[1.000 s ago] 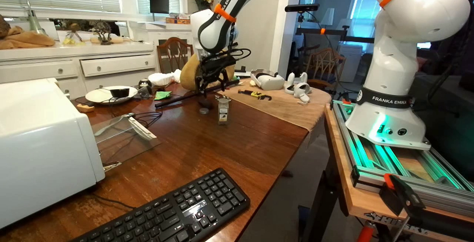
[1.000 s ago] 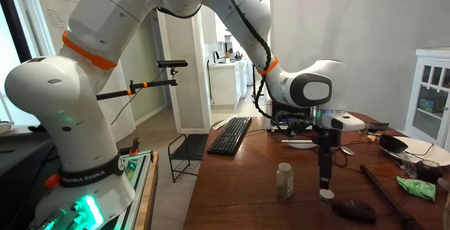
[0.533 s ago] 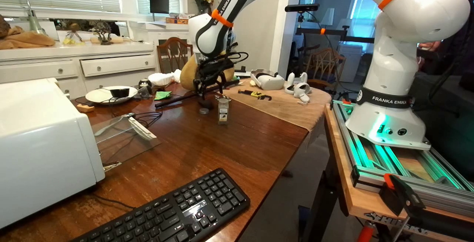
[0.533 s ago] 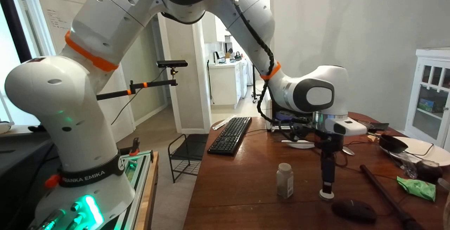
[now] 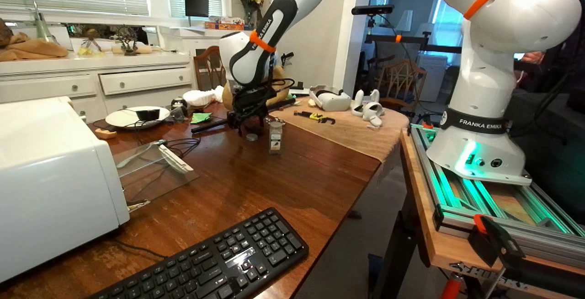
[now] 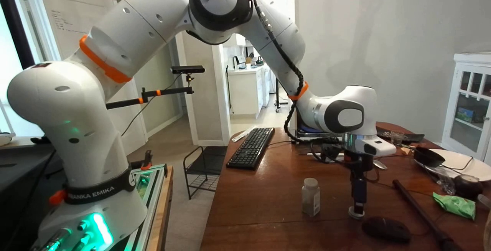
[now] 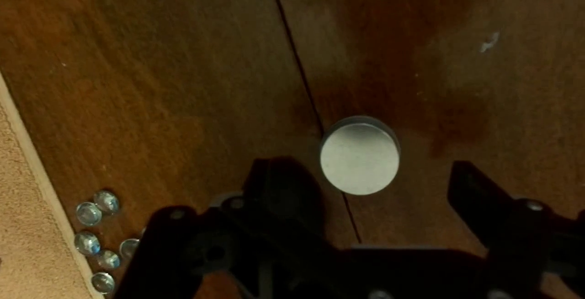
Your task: Put the lid on top of the glass jar.
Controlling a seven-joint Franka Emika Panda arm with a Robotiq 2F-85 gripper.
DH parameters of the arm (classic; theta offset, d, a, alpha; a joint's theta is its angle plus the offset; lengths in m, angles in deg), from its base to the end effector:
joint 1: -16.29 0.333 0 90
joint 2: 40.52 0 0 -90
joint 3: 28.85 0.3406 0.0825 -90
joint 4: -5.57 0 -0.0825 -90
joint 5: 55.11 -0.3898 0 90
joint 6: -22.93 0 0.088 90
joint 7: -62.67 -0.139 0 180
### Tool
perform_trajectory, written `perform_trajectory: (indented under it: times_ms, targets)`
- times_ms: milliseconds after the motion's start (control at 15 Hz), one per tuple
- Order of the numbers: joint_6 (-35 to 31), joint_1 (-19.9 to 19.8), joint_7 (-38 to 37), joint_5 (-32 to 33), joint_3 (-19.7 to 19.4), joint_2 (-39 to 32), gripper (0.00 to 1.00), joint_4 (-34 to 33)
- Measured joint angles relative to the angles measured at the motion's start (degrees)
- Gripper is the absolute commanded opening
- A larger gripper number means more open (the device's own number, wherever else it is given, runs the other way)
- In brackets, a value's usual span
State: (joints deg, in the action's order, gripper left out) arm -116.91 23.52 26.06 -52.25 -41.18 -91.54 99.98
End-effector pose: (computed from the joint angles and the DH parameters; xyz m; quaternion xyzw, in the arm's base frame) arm 0.6824 -0.0519 0.0737 0.9472 -0.3019 -0.0119 0.1073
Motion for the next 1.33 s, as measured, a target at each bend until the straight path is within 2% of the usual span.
perform_trajectory:
  times_ms: [333,800,1000,1333]
  targets:
    - [-0.2,0.4,-1.2,-0.5,0.0,-1.9,1.00,-1.4]
    - [-2.7,-1.7,-1.2,-2.9,0.0,-1.7,1.00,0.1]
    - [-2.8,-1.7,-1.2,-2.9,0.1,-2.0,0.92,0.5]
    - [-2.9,-1.6,-1.2,-2.9,0.5,-2.0,0.52,0.2]
